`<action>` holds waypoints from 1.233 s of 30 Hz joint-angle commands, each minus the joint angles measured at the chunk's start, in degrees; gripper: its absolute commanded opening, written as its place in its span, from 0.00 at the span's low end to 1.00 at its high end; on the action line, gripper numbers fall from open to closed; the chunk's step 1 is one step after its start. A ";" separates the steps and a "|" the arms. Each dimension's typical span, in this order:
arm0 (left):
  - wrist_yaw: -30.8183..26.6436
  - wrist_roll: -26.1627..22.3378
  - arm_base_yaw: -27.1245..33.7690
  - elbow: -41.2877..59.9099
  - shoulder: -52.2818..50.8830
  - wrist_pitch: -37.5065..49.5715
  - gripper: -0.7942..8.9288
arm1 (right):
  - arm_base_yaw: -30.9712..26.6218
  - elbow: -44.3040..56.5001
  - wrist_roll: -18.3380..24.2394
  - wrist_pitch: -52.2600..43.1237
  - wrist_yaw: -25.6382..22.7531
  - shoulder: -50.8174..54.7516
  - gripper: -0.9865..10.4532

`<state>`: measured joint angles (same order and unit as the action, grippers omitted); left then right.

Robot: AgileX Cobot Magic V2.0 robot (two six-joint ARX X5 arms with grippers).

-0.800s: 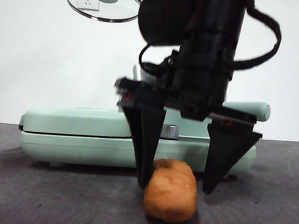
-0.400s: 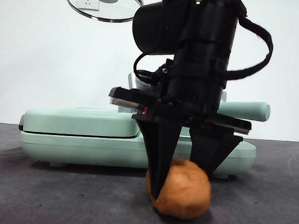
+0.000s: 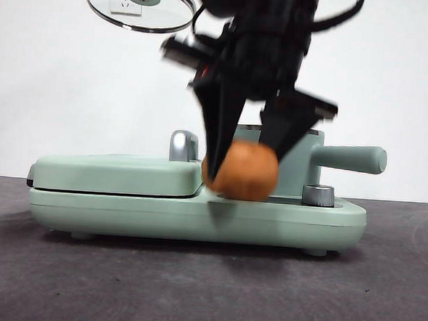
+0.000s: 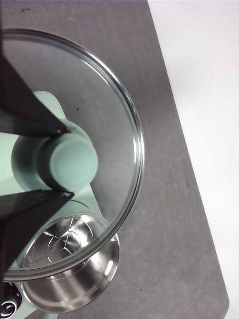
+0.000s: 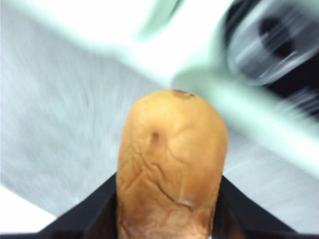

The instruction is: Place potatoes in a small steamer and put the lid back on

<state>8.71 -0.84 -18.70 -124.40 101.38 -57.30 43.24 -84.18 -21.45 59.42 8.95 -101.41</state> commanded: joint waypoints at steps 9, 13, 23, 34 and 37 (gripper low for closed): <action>0.04 -0.66 0.31 -2.23 0.85 1.53 0.10 | -10.97 -19.78 6.64 0.57 -3.06 -3.37 0.13; 0.04 -0.63 0.31 -2.23 1.77 1.51 0.10 | -14.73 -26.18 7.41 1.01 -2.99 -7.43 0.13; 0.04 -0.63 0.33 -2.23 2.82 1.40 0.10 | -18.86 -37.31 8.98 4.02 -1.20 -19.26 0.13; 0.04 -0.66 0.33 -2.23 2.82 1.36 0.10 | -19.10 -37.48 10.29 7.13 0.17 -23.43 0.16; 0.04 -0.66 0.33 -2.23 2.82 1.33 0.10 | -19.12 -37.51 10.29 7.26 0.22 -23.43 0.27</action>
<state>8.71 -0.84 -18.24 -124.40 103.77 -57.34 23.84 -119.98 -11.77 66.65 9.02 -123.61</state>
